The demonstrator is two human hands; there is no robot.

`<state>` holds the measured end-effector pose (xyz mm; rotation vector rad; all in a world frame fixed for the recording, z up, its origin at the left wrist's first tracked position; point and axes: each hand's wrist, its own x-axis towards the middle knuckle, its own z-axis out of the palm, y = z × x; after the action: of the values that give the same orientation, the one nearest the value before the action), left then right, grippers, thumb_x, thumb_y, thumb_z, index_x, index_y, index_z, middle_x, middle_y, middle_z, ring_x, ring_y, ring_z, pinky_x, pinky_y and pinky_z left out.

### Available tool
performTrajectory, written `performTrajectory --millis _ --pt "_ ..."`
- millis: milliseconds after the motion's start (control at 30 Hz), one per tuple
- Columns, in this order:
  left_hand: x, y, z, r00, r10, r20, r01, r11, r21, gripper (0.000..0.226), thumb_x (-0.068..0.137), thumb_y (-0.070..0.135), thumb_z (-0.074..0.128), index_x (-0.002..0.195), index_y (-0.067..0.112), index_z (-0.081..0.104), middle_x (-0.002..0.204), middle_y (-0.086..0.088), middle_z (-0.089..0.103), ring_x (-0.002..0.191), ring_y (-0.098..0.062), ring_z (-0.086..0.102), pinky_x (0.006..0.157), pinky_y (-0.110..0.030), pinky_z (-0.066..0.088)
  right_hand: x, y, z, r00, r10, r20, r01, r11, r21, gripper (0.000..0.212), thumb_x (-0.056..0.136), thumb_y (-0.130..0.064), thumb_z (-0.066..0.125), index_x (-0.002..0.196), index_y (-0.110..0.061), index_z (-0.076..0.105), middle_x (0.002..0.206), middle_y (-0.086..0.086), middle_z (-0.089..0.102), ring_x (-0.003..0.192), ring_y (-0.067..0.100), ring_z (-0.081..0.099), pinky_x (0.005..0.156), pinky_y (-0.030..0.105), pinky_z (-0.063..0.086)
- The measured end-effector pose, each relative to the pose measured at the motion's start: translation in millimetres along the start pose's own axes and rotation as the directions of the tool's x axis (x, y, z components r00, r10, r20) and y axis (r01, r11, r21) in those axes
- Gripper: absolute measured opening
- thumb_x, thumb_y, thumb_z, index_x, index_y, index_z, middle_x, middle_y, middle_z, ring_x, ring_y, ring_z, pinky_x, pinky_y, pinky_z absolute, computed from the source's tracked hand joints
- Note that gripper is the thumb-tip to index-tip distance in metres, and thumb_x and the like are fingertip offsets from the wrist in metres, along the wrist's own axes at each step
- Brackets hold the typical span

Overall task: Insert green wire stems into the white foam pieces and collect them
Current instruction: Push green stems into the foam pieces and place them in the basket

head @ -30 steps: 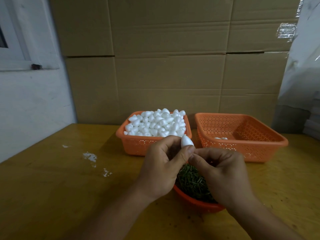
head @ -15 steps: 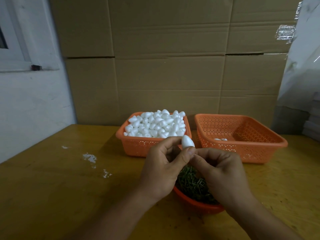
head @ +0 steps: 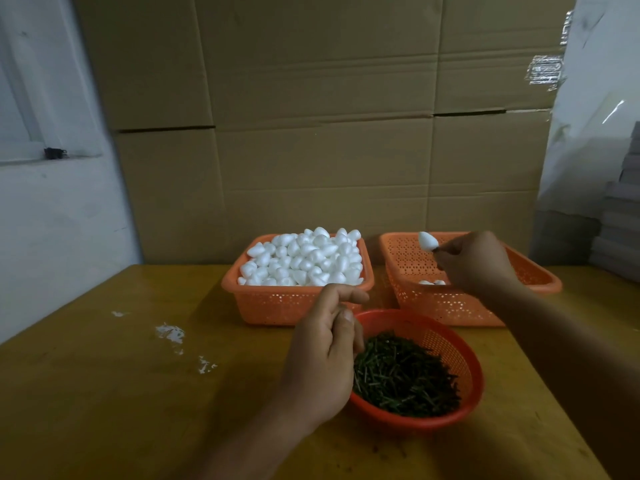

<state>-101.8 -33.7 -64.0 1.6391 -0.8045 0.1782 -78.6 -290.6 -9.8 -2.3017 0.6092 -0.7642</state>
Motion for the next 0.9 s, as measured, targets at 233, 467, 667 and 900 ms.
performTrajectory --millis 233,467,667,900 --pt "-1 2 0 0.999 -0.034 0.019 0.035 0.998 -0.049 0.039 0.106 0.002 0.036 0.109 0.033 0.058 0.069 0.004 0.056 0.054 -0.006 0.046 0.054 -0.025 0.041 34 3 5 0.983 0.173 0.055 -0.158 0.964 -0.216 0.019 0.09 -0.023 0.07 0.088 -0.005 0.067 0.085 0.015 0.07 0.072 0.028 0.064 0.062 0.038 0.048" --pt "-2 2 2 0.999 -0.026 0.03 0.026 1.0 -0.013 0.043 0.106 0.003 0.036 0.107 0.04 0.057 0.07 0.004 0.057 0.054 -0.005 0.047 0.055 -0.028 0.04 36 -6 9 0.978 0.187 0.09 -0.15 0.935 -0.32 0.038 0.085 -0.04 0.076 0.085 -0.005 0.062 0.082 0.012 0.068 0.079 0.028 0.068 0.067 0.036 0.052" --pt "-3 3 1 0.998 -0.024 0.056 0.023 0.999 0.028 0.036 0.107 0.007 0.036 0.111 0.036 0.056 0.072 0.006 0.059 0.057 -0.003 0.049 0.059 -0.025 0.041 32 -5 10 0.973 0.204 0.113 -0.134 0.885 -0.446 0.043 0.084 -0.049 0.075 0.091 -0.009 0.06 0.085 0.007 0.065 0.081 0.025 0.065 0.084 0.04 0.057" --pt "-5 2 2 0.997 0.018 0.076 -0.022 0.999 0.045 0.033 0.107 0.009 0.037 0.112 0.036 0.055 0.071 0.008 0.057 0.057 -0.003 0.049 0.058 -0.023 0.04 34 5 10 0.94 0.292 0.177 -0.194 0.884 -0.426 0.032 0.087 -0.033 0.069 0.105 -0.006 0.065 0.101 0.013 0.068 0.097 0.032 0.066 0.097 0.049 0.052"
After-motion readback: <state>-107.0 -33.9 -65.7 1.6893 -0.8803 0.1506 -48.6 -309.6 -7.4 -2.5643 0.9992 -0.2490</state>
